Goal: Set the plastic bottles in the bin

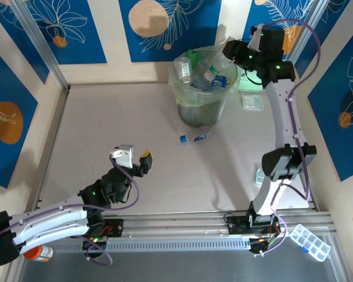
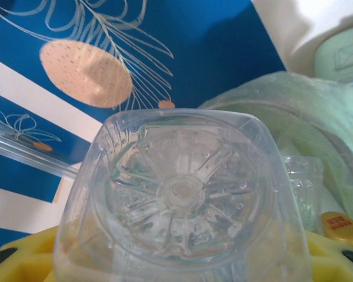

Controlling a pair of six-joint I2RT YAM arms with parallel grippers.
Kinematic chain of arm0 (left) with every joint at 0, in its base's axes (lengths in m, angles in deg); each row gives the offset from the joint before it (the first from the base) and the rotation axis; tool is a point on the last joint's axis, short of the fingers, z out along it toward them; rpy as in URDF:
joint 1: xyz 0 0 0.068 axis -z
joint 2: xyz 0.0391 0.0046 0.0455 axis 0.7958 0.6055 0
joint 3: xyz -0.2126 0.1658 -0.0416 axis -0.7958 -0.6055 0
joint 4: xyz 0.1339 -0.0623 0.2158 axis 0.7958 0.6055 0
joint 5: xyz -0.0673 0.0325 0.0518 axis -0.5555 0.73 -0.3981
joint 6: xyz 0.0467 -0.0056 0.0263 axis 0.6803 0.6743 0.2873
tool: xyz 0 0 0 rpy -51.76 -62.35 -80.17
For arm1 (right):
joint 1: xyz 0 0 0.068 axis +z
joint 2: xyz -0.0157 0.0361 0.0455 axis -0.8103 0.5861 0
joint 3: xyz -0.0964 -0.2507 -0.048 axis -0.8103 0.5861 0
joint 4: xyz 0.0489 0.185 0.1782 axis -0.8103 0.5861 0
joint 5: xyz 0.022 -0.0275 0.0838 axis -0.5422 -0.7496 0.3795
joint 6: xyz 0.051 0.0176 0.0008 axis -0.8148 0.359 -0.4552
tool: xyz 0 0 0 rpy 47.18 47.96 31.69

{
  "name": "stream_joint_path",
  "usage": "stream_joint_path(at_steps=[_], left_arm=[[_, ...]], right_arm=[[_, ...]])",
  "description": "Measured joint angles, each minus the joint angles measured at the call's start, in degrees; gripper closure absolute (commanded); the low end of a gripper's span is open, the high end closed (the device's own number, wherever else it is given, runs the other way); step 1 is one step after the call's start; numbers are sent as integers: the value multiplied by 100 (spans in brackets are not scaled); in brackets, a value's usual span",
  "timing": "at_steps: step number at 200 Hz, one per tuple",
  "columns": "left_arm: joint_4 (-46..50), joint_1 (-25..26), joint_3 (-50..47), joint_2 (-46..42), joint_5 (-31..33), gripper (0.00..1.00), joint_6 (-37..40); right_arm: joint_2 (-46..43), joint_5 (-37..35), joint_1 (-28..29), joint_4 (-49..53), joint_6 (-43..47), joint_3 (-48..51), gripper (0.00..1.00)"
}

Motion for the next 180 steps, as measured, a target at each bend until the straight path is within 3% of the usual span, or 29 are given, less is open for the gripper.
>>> stream_joint_path(at_steps=[64,115,180], left_arm=[[2,0,0,72,-96,18,-2],[-2,0,0,72,-127,18,-2],[-63,0,2,155,-127,18,13]], right_arm=[[442,81,439,603,348,-68,69],[605,-146,699,715,848,-68,58],[1163,-887,1202,1141,1648,-695,50]])
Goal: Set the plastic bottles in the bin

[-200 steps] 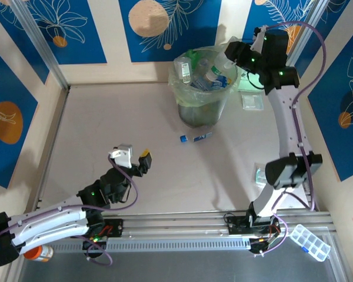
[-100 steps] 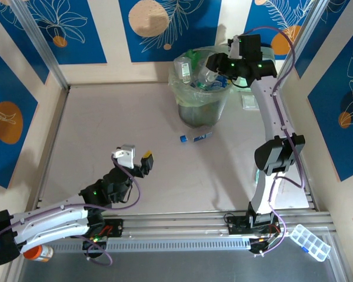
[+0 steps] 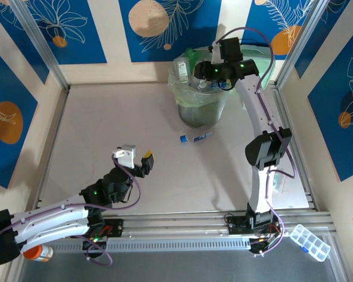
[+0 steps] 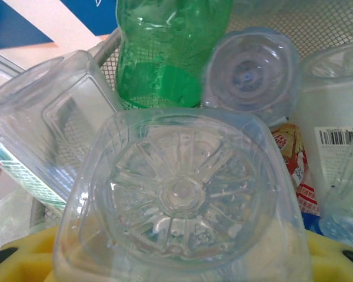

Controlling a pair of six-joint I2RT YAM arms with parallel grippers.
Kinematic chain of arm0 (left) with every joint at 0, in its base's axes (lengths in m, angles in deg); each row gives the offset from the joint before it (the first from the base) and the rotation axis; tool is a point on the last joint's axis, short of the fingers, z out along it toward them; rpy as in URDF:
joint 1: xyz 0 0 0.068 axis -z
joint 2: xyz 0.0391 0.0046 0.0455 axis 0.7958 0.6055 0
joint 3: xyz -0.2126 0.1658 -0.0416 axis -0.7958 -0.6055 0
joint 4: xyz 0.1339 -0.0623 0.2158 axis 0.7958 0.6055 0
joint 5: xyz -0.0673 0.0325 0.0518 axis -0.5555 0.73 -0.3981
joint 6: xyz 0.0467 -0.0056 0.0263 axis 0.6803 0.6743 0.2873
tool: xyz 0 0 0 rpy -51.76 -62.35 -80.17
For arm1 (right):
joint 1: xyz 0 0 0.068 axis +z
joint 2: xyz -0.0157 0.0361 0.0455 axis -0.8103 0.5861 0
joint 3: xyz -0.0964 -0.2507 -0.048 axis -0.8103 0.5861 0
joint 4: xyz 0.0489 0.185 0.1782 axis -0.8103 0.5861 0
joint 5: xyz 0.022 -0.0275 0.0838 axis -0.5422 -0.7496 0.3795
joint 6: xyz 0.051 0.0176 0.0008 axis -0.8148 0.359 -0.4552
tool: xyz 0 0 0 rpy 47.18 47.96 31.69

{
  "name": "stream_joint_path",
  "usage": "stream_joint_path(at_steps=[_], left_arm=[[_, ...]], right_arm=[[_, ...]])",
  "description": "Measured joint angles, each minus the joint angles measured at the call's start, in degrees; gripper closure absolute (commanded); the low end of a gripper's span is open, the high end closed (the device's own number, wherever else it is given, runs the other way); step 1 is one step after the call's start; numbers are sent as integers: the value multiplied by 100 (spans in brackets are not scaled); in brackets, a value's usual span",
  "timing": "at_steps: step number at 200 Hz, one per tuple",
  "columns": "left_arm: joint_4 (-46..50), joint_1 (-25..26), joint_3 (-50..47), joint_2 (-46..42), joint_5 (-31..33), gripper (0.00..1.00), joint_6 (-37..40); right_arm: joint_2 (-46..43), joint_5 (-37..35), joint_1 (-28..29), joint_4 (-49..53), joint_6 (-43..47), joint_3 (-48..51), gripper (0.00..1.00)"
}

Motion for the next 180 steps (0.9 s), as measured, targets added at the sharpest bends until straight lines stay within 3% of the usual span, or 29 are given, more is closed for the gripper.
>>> stream_joint_path(at_steps=[38,83,112,151,180], left_arm=[[-17,0,0,105,0,18,4],[-20,0,0,92,0,18,7],[-20,0,0,85,0,18,7],[-20,0,0,-13,0,18,7],[-20,0,0,-103,2,18,13]], right_arm=[[118,-710,350,181,455,-208,29],[26,-1158,592,297,693,-61,21],[-435,-1239,564,57,706,568,26],[-1167,-1036,439,-444,667,1237,49],[-1244,-933,417,-599,649,1091,63]])
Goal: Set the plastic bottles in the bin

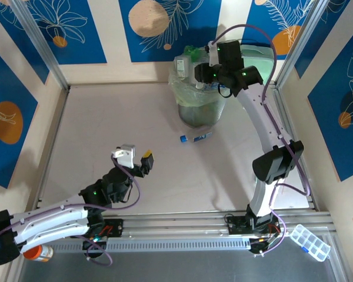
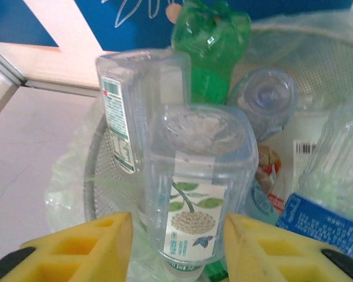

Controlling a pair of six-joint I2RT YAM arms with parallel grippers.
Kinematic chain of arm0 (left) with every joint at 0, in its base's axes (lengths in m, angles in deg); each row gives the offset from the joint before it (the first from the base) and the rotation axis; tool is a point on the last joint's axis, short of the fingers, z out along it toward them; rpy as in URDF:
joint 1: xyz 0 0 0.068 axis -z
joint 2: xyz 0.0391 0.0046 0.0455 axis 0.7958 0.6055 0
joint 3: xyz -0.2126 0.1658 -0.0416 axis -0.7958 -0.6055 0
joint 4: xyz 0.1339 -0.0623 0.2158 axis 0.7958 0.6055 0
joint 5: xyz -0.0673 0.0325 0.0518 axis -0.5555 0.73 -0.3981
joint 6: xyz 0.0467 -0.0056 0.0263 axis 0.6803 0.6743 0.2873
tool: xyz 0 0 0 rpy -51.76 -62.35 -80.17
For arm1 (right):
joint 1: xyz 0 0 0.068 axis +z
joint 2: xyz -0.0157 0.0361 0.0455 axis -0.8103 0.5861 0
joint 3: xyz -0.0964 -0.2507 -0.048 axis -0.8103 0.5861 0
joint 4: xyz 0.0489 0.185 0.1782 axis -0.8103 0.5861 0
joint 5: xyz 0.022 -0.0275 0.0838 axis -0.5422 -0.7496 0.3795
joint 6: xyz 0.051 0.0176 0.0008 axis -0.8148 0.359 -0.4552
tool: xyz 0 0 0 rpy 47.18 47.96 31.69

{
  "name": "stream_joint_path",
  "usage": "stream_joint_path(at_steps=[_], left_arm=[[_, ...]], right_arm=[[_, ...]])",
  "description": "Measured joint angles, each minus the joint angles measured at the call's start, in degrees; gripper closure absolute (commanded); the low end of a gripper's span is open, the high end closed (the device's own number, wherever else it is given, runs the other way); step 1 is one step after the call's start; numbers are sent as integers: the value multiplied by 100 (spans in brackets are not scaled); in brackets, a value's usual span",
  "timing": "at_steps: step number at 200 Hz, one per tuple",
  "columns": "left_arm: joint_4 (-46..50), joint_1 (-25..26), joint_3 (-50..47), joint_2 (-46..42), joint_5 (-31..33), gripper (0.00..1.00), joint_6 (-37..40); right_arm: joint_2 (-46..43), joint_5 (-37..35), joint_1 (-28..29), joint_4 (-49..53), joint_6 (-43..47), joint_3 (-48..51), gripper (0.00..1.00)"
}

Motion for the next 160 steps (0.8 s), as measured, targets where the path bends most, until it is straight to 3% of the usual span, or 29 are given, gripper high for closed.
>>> stream_joint_path(at_steps=[72,160], left_arm=[[-2,0,0,-22,26,18,42],[-2,0,0,-22,24,18,140]], right_arm=[[1058,-101,-17,98,-160,-1102,69],[769,-140,24,133,-264,-782,70]])
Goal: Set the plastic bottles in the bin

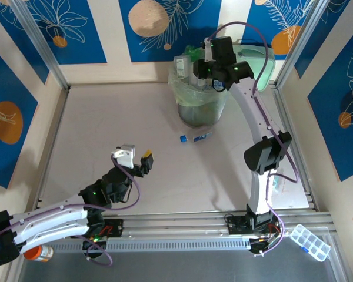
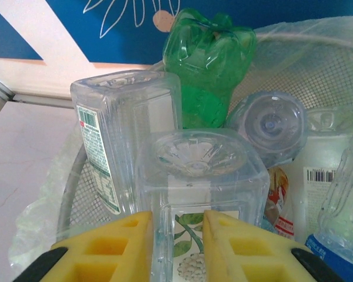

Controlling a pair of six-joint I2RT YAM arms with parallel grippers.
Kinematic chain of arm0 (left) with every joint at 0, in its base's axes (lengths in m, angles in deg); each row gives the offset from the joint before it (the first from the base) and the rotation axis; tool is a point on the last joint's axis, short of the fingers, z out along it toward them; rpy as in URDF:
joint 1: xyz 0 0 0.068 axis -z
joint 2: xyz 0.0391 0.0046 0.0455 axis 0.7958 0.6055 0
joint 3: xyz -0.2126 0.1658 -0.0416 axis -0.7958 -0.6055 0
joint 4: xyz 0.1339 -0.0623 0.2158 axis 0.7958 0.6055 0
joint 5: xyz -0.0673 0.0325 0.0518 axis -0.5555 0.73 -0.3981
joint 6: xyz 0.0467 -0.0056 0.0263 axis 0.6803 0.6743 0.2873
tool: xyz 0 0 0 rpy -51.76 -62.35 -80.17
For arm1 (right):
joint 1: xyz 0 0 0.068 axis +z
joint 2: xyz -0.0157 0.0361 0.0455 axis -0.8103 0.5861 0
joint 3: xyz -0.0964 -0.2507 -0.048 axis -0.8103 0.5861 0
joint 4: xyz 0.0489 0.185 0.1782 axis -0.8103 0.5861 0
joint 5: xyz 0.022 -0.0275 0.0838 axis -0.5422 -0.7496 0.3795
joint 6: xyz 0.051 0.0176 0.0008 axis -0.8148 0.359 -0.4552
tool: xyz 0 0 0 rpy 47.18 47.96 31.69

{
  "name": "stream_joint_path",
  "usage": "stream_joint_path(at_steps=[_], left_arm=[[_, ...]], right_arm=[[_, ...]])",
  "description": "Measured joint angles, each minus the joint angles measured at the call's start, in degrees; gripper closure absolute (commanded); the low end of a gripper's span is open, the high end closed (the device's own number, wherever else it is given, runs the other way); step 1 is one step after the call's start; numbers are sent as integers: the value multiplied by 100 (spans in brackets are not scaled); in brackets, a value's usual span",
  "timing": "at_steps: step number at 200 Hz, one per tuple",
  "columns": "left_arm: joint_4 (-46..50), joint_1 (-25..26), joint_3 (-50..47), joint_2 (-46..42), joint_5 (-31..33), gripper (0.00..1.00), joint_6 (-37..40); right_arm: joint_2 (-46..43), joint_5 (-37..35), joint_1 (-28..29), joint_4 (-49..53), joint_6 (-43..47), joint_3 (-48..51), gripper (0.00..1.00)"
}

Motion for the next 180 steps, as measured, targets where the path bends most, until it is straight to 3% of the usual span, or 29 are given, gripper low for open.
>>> stream_joint_path(at_steps=[34,63,94,140,159,180], left_arm=[[0,0,0,0,0,18,0],[0,0,0,0,-2,18,0],[2,0,0,0,-2,18,-2],[2,0,0,0,7,18,-26],[0,0,0,4,20,18,-48],[0,0,0,33,24,18,-66]], right_arm=[[-472,-15,68,278,-87,173,49],[-1274,-129,120,240,-291,739,45],[-2909,-516,332,-308,-1274,2931,50],[-5327,-1388,1213,-1370,-3552,7007,55],[-5663,-1453,1228,-1668,-4478,8091,54],[-5407,-1423,1189,-2175,-5305,8778,50]])
